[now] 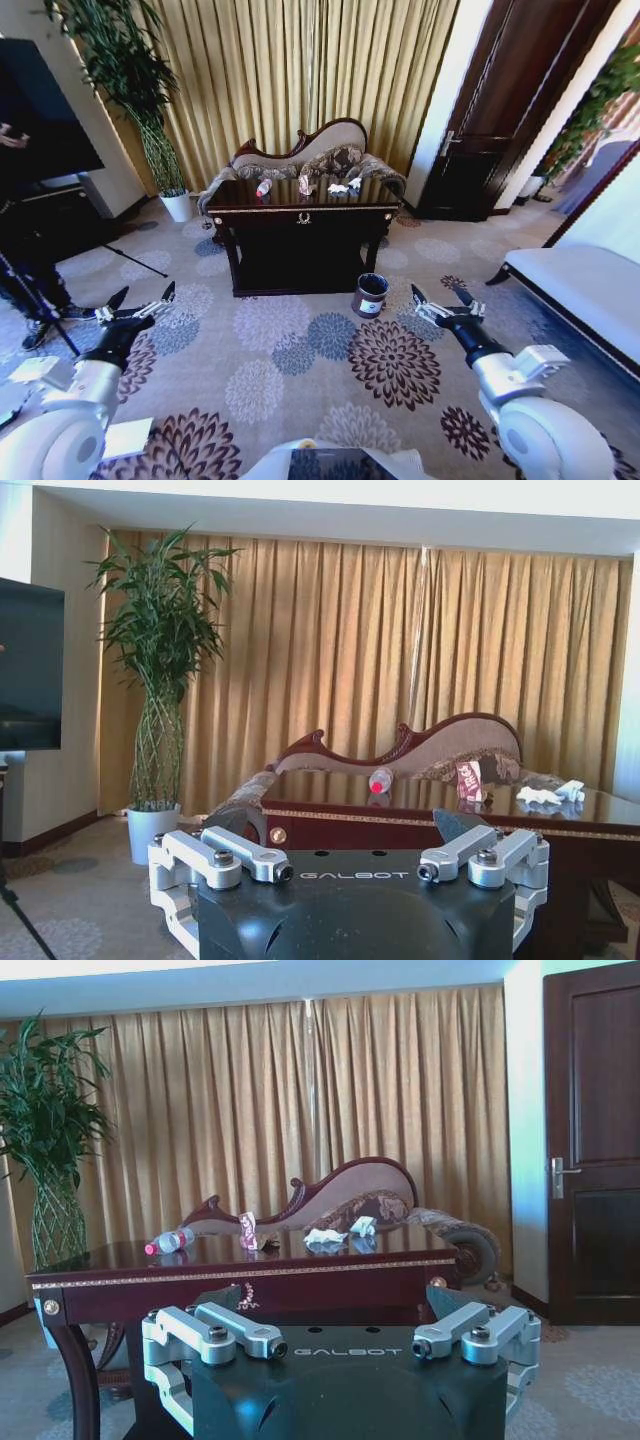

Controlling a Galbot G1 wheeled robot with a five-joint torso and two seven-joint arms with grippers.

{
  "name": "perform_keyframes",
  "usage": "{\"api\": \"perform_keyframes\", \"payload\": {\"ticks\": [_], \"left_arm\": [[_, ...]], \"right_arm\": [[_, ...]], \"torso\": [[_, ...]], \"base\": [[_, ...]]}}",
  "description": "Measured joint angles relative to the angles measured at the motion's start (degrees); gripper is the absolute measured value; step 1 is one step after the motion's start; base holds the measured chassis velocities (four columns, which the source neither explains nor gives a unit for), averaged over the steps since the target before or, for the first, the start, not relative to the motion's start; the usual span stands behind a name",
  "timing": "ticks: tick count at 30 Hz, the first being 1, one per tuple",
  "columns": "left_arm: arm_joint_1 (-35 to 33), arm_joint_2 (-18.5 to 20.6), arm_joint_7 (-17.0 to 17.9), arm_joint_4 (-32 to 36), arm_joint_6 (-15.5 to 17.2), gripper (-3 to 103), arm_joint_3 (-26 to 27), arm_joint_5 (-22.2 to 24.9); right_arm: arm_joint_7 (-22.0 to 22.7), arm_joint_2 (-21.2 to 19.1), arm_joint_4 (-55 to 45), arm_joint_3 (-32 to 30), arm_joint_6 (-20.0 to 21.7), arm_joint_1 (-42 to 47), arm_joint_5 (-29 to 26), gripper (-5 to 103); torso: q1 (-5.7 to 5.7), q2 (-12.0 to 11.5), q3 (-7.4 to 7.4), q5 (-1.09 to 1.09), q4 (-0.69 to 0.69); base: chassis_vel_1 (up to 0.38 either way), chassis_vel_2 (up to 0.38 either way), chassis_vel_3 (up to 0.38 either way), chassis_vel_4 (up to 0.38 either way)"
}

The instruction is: Move to the front of the table and place the trash on the table into the trash bin.

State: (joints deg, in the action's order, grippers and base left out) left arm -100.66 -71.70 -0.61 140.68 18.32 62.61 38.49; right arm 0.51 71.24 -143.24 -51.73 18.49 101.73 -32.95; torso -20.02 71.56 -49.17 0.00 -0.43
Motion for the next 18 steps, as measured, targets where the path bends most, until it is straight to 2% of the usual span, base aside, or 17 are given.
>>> {"api": "perform_keyframes", "payload": {"ticks": [18], "left_arm": [[-0.33, 0.07, -0.24, -0.12, -0.69, 100, 0.16, 0.05]], "right_arm": [[-0.43, 0.56, 0.01, -0.1, -0.2, 0.71, 0.56, 100]], "torso": [[-0.02, -0.01, 0.0, -0.01, 0.01]], "base": [[-0.207, 0.208, 0.226, -0.207]]}}
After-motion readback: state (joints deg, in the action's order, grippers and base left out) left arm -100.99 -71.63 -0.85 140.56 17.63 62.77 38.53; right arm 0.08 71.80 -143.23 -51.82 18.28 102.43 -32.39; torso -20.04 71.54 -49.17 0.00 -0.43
